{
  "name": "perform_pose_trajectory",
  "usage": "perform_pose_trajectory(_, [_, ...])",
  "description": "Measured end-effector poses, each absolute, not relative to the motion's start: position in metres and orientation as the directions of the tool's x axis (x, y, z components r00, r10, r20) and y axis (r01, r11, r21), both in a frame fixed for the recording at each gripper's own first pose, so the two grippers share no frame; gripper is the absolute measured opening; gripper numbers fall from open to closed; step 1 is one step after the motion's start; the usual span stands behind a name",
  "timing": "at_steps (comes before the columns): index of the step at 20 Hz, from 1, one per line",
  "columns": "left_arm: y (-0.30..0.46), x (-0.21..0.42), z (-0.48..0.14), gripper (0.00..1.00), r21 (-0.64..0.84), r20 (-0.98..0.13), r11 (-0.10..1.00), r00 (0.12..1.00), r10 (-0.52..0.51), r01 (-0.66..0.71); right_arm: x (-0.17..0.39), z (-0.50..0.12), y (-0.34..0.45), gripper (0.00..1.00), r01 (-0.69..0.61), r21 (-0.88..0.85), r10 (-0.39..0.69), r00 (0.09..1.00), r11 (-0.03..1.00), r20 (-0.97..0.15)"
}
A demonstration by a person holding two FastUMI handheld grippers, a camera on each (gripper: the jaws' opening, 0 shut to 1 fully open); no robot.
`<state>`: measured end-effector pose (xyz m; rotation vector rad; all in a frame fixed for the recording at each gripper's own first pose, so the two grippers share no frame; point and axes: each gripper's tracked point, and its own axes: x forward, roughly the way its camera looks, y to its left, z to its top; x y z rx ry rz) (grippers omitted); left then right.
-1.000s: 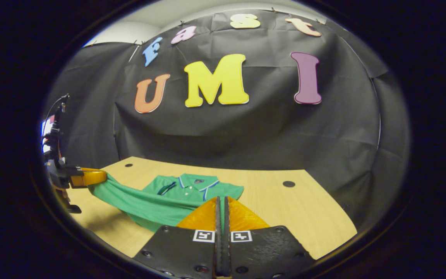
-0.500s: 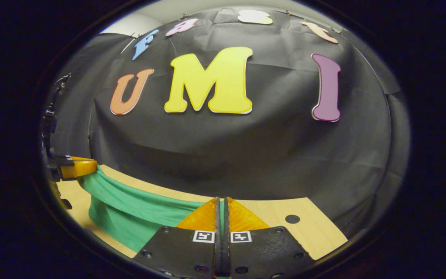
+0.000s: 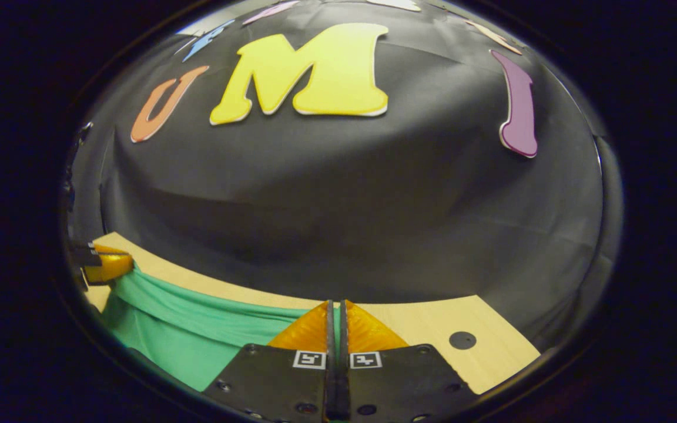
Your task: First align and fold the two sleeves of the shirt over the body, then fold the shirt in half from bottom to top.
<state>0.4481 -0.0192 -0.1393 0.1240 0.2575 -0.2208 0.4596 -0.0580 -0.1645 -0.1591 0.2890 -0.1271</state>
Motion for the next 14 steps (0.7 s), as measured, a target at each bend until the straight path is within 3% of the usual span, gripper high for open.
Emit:
perform_pose_trajectory(5, [-0.005,0.443,-0.127,0.11,0.071,-0.215,0.982,0.964,-0.158,0.177,0.458,-0.176,-0.061,0.02,0.096,-0.221,-0.158,0.946,0.971,-0.282])
perform_pose_trajectory(8, [-0.012,0.439,-0.140,1.00,-0.012,-0.248,0.980,0.949,-0.196,0.199,0.443,-0.158,-0.060,0.96,0.081,-0.304,-0.163,0.953,0.949,-0.255])
perform_pose_trajectory(14, [0.021,0.396,-0.125,1.00,-0.056,-0.277,0.994,0.955,-0.108,0.096,0.401,-0.129,-0.048,0.95,0.046,-0.115,-0.079,0.950,0.992,-0.301])
